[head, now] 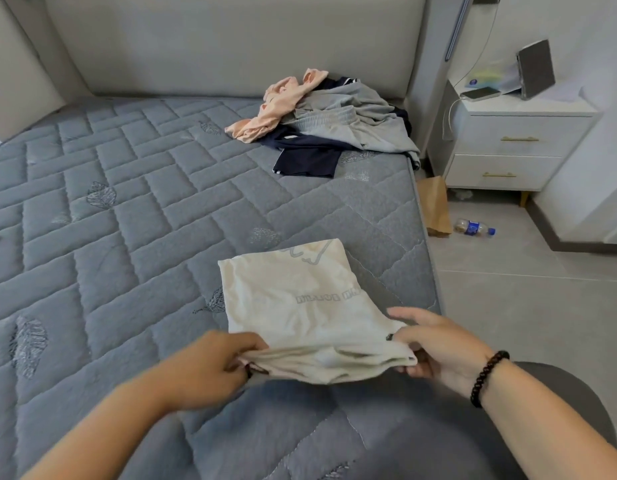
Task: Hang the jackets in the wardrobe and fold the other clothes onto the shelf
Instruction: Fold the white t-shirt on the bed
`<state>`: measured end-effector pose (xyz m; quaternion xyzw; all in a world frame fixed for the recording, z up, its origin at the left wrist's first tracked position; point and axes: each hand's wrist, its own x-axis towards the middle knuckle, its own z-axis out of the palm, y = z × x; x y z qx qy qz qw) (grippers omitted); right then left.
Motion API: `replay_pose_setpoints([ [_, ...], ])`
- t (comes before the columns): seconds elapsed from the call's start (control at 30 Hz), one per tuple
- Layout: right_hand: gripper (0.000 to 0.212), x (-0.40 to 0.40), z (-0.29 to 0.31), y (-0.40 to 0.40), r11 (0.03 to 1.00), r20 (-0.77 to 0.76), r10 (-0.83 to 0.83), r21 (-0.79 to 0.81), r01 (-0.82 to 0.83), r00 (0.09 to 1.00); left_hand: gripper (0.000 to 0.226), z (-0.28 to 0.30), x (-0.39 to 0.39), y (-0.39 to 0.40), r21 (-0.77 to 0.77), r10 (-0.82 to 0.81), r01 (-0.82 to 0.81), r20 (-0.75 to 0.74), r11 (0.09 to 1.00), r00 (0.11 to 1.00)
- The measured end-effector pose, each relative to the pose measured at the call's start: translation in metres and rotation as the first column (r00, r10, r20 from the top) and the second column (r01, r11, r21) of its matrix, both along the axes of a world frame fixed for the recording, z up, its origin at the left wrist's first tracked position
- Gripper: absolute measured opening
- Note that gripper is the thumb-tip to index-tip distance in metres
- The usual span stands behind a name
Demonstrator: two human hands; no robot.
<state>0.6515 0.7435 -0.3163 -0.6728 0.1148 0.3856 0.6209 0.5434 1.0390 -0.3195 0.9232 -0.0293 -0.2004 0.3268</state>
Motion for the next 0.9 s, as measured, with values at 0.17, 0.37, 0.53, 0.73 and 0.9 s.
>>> replay_pose_setpoints([
  [0.17, 0.011, 0.056, 0.027, 0.057, 0.995, 0.05, -0.069, 0.08, 0.065, 0.996, 0.021, 0.046, 0.068, 0.048, 0.2, 0.045, -0.006, -0.195, 0.98, 0.98],
  [0.37, 0.04, 0.128, -0.006, 0.108, 0.985, 0.238, -0.155, -0.036, 0.169, 0.959, 0.039, 0.023, 0.141, 0.074, 0.011, 0.627, -0.662, 0.31, 0.749, 0.715],
  [0.53, 0.032, 0.114, -0.072, 0.097, 0.904, 0.297, 0.068, -0.423, 0.067, 0.952, 0.048, -0.073, 0.105, 0.041, -0.189, 0.886, -0.865, 0.091, 0.464, 0.455],
  [0.73, 0.025, 0.103, -0.106, 0.089, 0.866, 0.512, 0.06, -0.454, 0.21, 0.857, 0.032, -0.112, 0.075, 0.006, -0.299, 0.934, -0.888, 0.191, 0.349, 0.302],
  [0.9, 0.042, 0.109, -0.103, 0.093, 0.842, 0.733, 0.152, -0.448, 0.302, 0.663, 0.04, -0.112, 0.07, -0.002, -0.309, 0.938, -0.913, 0.303, 0.265, 0.169],
])
